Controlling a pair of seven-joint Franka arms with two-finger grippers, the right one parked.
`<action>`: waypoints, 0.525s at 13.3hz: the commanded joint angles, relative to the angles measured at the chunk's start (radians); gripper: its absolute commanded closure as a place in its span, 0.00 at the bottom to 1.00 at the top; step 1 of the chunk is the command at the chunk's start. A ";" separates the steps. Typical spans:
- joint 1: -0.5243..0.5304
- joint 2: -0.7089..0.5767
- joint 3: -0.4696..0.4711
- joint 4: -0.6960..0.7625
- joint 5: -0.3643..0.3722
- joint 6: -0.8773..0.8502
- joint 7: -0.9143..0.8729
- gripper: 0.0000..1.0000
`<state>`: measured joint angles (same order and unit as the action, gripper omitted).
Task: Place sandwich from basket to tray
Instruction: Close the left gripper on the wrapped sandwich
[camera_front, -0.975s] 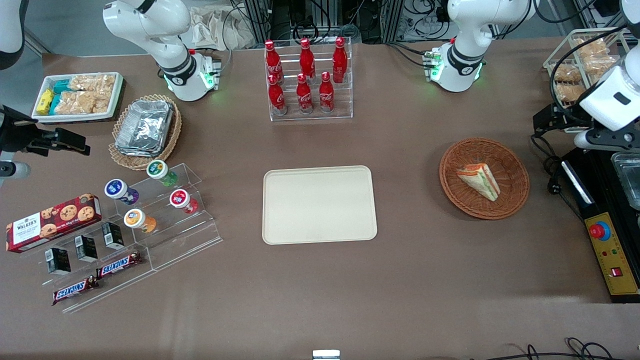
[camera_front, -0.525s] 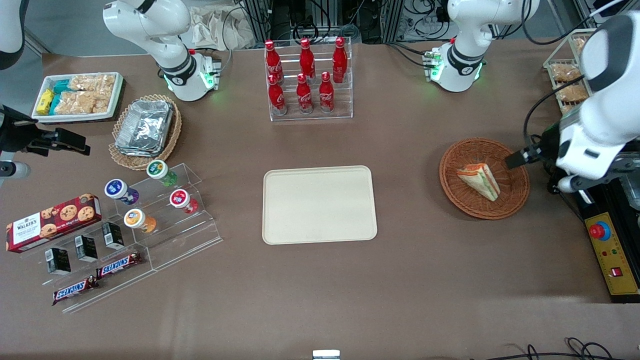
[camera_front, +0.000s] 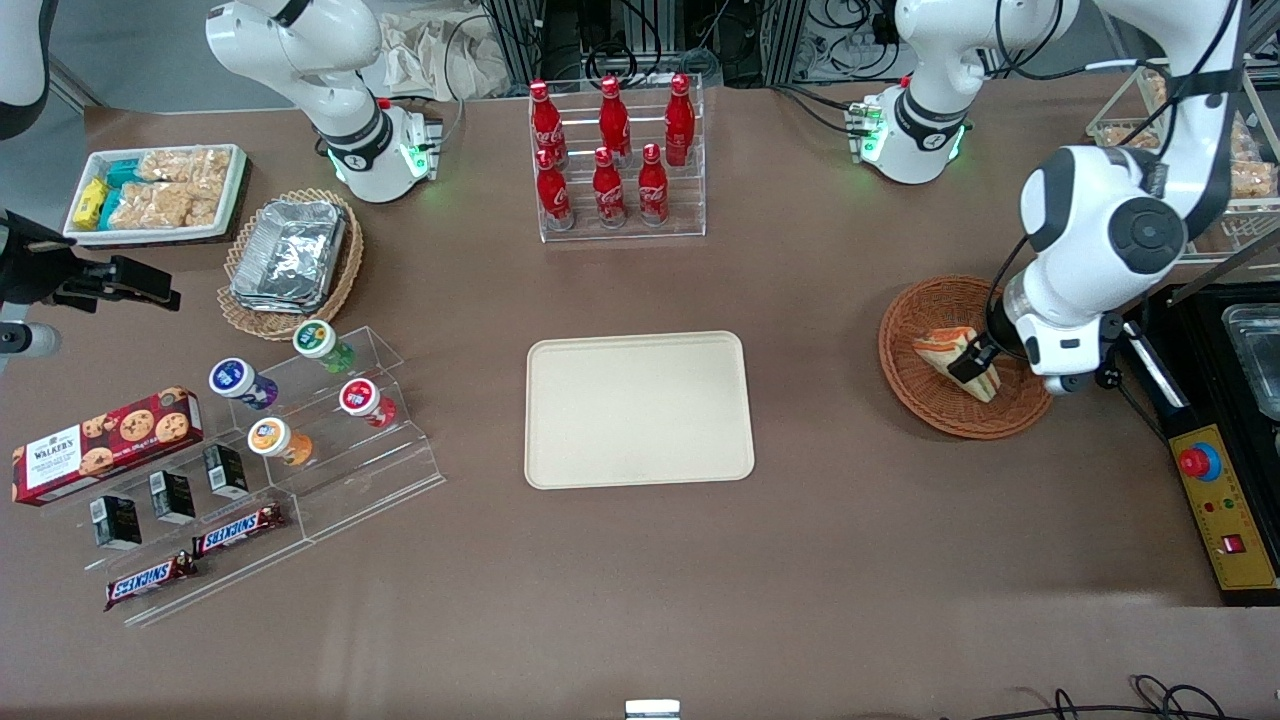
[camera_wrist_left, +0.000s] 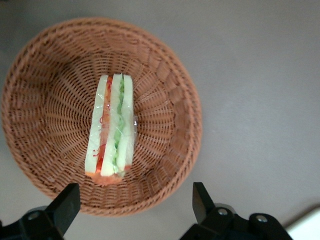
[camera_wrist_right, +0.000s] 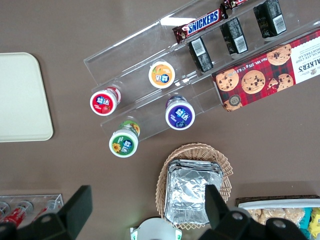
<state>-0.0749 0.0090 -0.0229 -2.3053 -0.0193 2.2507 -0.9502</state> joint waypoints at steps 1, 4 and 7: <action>0.012 -0.046 0.001 -0.141 0.045 0.114 -0.047 0.00; 0.043 -0.031 0.003 -0.200 0.088 0.179 -0.058 0.00; 0.053 0.041 0.004 -0.224 0.096 0.280 -0.059 0.00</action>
<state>-0.0355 0.0232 -0.0142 -2.4957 0.0419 2.4410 -0.9709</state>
